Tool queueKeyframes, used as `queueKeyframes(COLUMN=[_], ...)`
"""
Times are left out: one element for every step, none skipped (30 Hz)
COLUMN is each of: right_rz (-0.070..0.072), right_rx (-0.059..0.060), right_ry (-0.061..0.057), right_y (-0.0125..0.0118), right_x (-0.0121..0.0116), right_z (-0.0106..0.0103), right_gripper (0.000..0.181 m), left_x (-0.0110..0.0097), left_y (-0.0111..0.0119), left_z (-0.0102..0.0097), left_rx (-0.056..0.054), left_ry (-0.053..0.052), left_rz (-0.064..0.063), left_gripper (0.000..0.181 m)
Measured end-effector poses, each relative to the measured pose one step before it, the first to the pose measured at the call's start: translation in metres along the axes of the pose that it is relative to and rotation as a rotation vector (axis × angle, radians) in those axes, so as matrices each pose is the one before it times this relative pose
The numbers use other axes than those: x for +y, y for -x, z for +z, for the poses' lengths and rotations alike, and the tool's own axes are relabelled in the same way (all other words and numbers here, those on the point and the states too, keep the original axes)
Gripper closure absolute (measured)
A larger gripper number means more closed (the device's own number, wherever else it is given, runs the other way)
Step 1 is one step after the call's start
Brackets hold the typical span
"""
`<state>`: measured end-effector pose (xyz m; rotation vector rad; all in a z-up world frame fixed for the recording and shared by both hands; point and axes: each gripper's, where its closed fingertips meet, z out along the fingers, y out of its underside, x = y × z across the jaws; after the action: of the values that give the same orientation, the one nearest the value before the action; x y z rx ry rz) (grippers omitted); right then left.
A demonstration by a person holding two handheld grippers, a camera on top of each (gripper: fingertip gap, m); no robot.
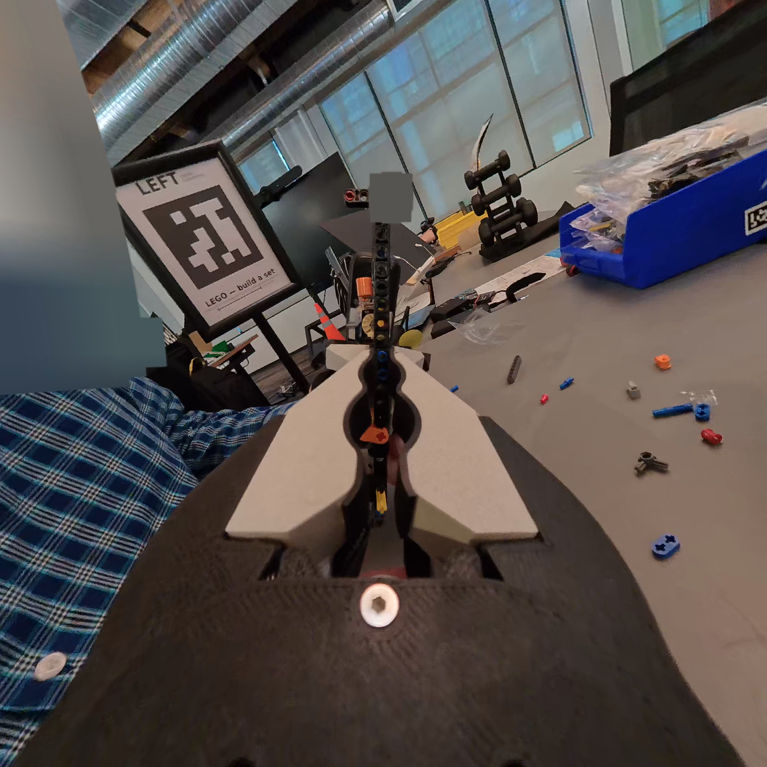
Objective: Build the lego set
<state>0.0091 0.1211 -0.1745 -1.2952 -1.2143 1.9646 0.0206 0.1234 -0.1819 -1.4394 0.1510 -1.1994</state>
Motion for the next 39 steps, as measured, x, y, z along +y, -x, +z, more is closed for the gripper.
queueKeyframes(right_rz=[-0.0069,0.0116,0.0263,0.0194,0.0091,0.0072,0.0012,-0.004,0.0042,0.0107,0.0092,0.0006,-0.0011,-0.0007,0.0015,-0.0108,-0.0113,-0.0071,-0.0049,-0.0068,-0.0042,-0.0021,-0.0049,-0.0021,-0.0039,-0.0109,-0.0194,-0.0041,0.0089,0.0069,0.0014,0.0009,-0.003,-0.0086,-0.0065,-0.0056,-0.0099,-0.0153,-0.01], right_rx=[-0.0081,-0.0139,-0.0181,-0.015,-0.0051,-0.008,-0.0064,-0.0011,-0.0003,-0.0039,-0.005,-0.0015,-0.0043,-0.0029,-0.0017,0.0016,0.0018,0.0021,-0.0019,-0.0034,-0.0023,0.0006,-0.0013,-0.0083,-0.006,-0.0042,-0.0028,-0.0026,0.0039,0.003,0.0011,0.003,0.0037,-0.0004,-0.0019,-0.003,-0.0001,0.0026,-0.0029], right_ry=[0.001,-0.0063,-0.0107,-0.0069,-0.0057,-0.0066,-0.0038,-0.0038,-0.0088,-0.0185,-0.0165,-0.0049,0.0017,0.0001,0.0018,0.0076,0.0122,0.0089,0.0077,0.0061,0.005,0.0074,0.0045,0.0014,0.0054,0.011,0.0064,-0.001,-0.0014,-0.003,-0.0042,0.0011,0.0022,0.0073,0.0142,0.0099,0.0099,0.0127,0.0099], right_y=[0.00175,0.00117,0.00069,0.00073,0.00043,0.00155,0.00182,0.00119,0.00091,0.00135,0.00123,0.00089,0.00081,0.00045,0.00051,0.00101,0.00069,0.00099,0.00152,0.002,0.00182,0.00093,0.00113,0.0028,0.0032,0.00261,0.00219,0.00124,-0.00021,0.0005,0.00101,0.00079,0.0013,0.00233,0.00177,0.00216,0.00276,0.00265,0.00242], right_x=[0.0002,0.00031,0.00026,0.00045,0.0005,0.00023,0.00067,0.00025,-0.00035,-0.00135,-0.00125,-0.0002,0.00045,0.0007,0.00098,0.00141,0.00135,0.00134,0.00119,0.00109,0.00131,0.00183,0.0014,0.00102,0.00167,0.00191,0.00065,-0.00033,0.00043,0.00098,0.00069,0.00143,0.0018,0.00202,0.0024,0.00199,0.00199,0.00191,0.00113], right_z=[0.00023,0.00029,0.0,-0.0003,-0.00034,-0.0004,-0.00078,-0.00077,-0.0005,0.00001,-0.00036,-0.00019,-0.00041,-0.00039,-0.00046,-0.00073,-0.00113,-0.00109,-0.00099,-0.00121,-0.001,-0.00129,-0.00147,-0.00119,-0.0007,-0.00115,-0.00156,-0.00123,-0.00051,-0.0006,-0.00095,-0.00104,-0.00079,-0.00067,-0.00107,-0.00121,-0.0005,0.00014,-0.00032], right_gripper=[0.181,0.181,0.181,0.181,0.181,0.181,0.181,0.181,0.181,0.181,0.181,0.181,0.181,0.181,0.181,0.181,0.181,0.181,0.181,0.181,0.181,0.181,0.181,0.181,0.181,0.181,0.181,0.181,0.181,0.181,0.181,0.181,0.181,0.181,0.181,0.181,0.181,0.181,0.181], left_x=[0.00035,0.00007,0.00033,0.00076,0.00058,0.00069,0.00107,0.00075,-0.00015,-0.00104,-0.00061,0.00028,0.00062,0.00081,0.00119,0.00157,0.00184,0.00161,0.0016,0.00159,0.00153,0.00234,0.00175,0.00142,0.0019,0.00216,0.00103,0.00009,0.00057,0.00116,0.00109,0.00188,0.00203,0.00222,0.00278,0.00225,0.0021,0.00159,0.00126], left_y=[-0.00148,-0.00105,-0.00056,-0.00058,-0.00045,-0.00174,-0.00166,-0.00111,-0.00082,-0.00159,-0.00115,-0.00068,-0.00079,-0.00044,-0.0005,-0.00089,-0.00061,-0.00077,-0.0015,-0.00173,-0.00181,-0.00063,-0.0012,-0.00289,-0.00299,-0.00234,-0.00174,-0.00103,0.00045,-0.00054,-0.00093,-0.00054,-0.00149,-0.00232,-0.00139,-0.00196,-0.0026,-0.00241,-0.00229], left_z=[-0.00054,-0.00039,-0.00025,-0.0001,0.00009,0.00008,0.00021,0.00059,0.00047,0.0008,0.00089,0.00003,0.0001,0.0,-0.00034,-0.0001,0.00026,0.00028,0.00042,0.00053,0.00043,0.00022,0.001,0.00111,0.00003,0.00064,0.00153,0.00134,0.00017,0.00024,0.00078,0.00046,0.00011,0.00012,0.00018,0.00032,0.00004,-0.00052,0.00028], left_rx=[0.0097,0.0109,0.0059,0.0062,0.0049,0.0118,0.0062,0.0003,0.0024,0.0049,0.0,-0.0013,0.0036,0.0039,0.0038,0.0027,-0.0014,0.001,0.0045,0.0059,0.0082,0.0047,0.002,0.0074,0.0081,0.0063,0.0064,0.0076,0.0017,0.0011,-0.0018,-0.0024,0.0056,0.0054,-0.0042,0.0017,0.0056,0.0019,-0.0003], left_ry=[-0.0069,-0.0046,-0.003,0.0005,0.0004,0.0017,0.0072,0.0061,-0.0028,-0.0105,-0.0037,0.0041,0.0068,0.0072,0.0091,0.0115,0.0118,0.0122,0.0146,0.0153,0.012,0.012,0.0065,0.0073,0.012,0.0135,0.0029,-0.0088,-0.0061,0.0027,0.0044,0.0047,0.0038,0.0095,0.0173,0.0133,0.0103,0.0046,-0.0005], left_rz=[0.0054,-0.005,0.0014,0.0033,-0.002,-0.0013,0.0033,0.0017,-0.001,0.0012,0.0036,0.0086,0.0007,-0.0011,0.0044,0.0088,0.0075,0.0065,0.01,0.0096,0.0053,-0.0011,0.0029,0.0045,0.0103,0.0024,-0.0044,-0.0109,-0.0063,0.0031,0.0015,-0.003,-0.0063,-0.0006,0.004,0.0007,0.0003,0.0011,-0.0055], left_gripper=[0.175,0.175,0.174,0.175,0.175,0.175,0.174,0.175,0.175,0.174,0.174,0.174,0.174,0.175,0.175,0.175,0.174,0.174,0.174,0.174,0.175,0.174,0.175,0.175,0.175,0.175,0.175,0.175,0.174,0.174,0.175,0.175,0.175,0.175,0.175,0.175,0.175,0.176,0.176])
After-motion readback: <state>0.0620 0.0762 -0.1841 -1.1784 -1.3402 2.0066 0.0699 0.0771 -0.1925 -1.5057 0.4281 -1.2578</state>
